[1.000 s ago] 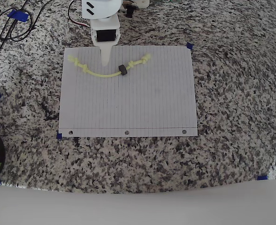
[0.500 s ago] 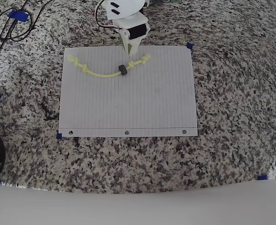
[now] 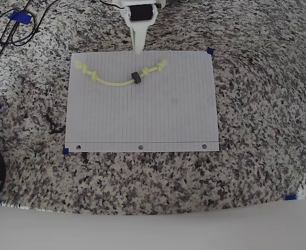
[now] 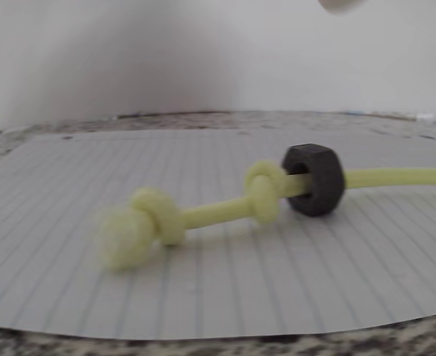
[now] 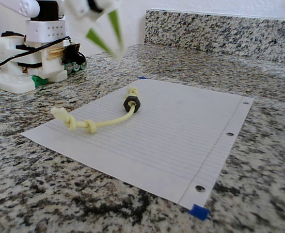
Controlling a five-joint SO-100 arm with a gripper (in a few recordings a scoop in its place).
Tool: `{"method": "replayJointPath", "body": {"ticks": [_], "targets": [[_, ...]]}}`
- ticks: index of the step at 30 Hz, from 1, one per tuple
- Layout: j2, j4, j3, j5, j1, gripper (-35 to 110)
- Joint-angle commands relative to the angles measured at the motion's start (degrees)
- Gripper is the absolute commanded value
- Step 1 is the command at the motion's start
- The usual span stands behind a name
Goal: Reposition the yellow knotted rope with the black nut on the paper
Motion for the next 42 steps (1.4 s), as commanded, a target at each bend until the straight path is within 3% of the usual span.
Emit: {"method": "replayJointPath", "body": {"ticks": [1,2,8,12,26,42], "targets": [[7.82,4.39,2.11,2.29,2.02,5],[9.93,5.62,2.81,4.57,2.99,0],[19.51,8.61,8.61,3.34,7.38,0],[22.85,7.82,11.43,-3.6,9.23,0],[26.72,9.93,18.54,-18.19,4.57,0],[26.72,9.84,19.95,-20.57,2.64,0]]}}
